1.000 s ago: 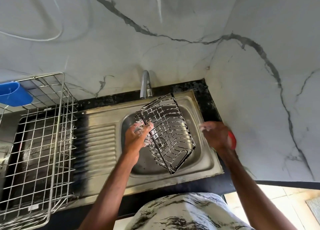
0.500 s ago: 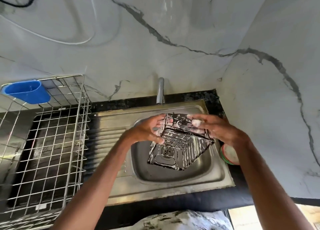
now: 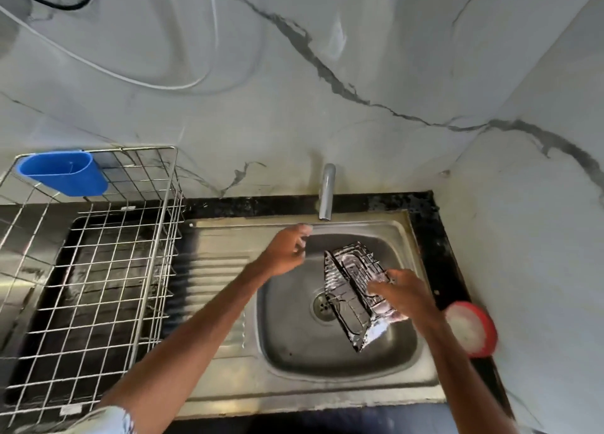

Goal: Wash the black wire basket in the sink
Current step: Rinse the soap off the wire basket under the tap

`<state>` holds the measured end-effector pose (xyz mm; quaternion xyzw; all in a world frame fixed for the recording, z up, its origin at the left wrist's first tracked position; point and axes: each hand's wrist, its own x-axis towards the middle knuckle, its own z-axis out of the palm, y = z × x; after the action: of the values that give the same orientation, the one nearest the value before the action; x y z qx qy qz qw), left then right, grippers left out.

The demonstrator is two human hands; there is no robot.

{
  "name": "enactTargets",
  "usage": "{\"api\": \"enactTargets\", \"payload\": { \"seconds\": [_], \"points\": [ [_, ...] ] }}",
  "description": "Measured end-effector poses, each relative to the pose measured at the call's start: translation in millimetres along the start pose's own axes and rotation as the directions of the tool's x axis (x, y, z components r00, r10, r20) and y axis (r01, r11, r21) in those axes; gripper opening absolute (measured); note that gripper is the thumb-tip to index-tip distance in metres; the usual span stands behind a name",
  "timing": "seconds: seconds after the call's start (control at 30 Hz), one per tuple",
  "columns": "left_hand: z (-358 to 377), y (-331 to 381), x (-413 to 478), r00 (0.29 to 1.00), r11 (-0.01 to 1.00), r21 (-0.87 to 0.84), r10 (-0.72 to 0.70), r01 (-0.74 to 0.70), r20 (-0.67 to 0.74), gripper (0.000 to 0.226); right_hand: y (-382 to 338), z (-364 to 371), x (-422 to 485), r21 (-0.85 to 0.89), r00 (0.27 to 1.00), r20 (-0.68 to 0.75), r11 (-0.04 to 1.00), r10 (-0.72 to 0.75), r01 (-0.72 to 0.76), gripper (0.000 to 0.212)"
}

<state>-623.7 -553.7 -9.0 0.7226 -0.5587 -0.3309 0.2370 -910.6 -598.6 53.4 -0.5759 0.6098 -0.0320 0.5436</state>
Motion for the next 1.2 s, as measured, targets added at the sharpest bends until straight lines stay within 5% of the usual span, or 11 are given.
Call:
{"api": "enactTargets", "payload": {
  "seconds": [0.17,0.33,0.6,0.77,0.87,1.0,1.1,1.2],
  "points": [
    [13,9,37,0.953,0.765,0.569,0.272,-0.3,0.136,0.071,3,4,5,0.088,0.998,-0.009,0.994,0.066,-0.065,0.062],
    [24,4,74,0.947,0.481,0.817,0.216,-0.316,0.239,0.061,10,7,3,0.187,0.991,-0.018,0.974,0.132,-0.126,0.082],
    [40,1,75,0.972,0.504,0.841,0.213,-0.197,0.1,0.063,10,11,-3,0.185,0.986,-0.008,0.969,0.169,-0.165,0.074],
    [44,-22,66,0.992,0.587,0.802,0.111,-0.109,0.053,0.092,12,10,-6,0.192,0.989,-0.009,0.971,0.146,-0.141,0.061],
    [40,-21,70,0.996,0.659,0.747,0.052,-0.09,0.074,0.09,13,10,-4,0.213,0.993,-0.012,0.97,0.121,-0.115,0.035],
    [43,-10,63,0.997,0.825,0.56,0.072,-0.078,0.032,0.077,12,12,-3,0.229,0.992,-0.006,0.966,0.126,-0.121,0.042],
    [55,0,57,0.995,0.996,0.004,-0.091,0.091,-0.04,0.039,11,15,-7,0.253,0.995,-0.009,0.962,0.104,-0.098,0.044],
    [58,10,57,0.931,0.753,-0.557,-0.343,0.351,0.123,0.024,7,20,-9,0.288,0.998,-0.006,0.955,0.069,-0.064,0.041]
  ]
}}
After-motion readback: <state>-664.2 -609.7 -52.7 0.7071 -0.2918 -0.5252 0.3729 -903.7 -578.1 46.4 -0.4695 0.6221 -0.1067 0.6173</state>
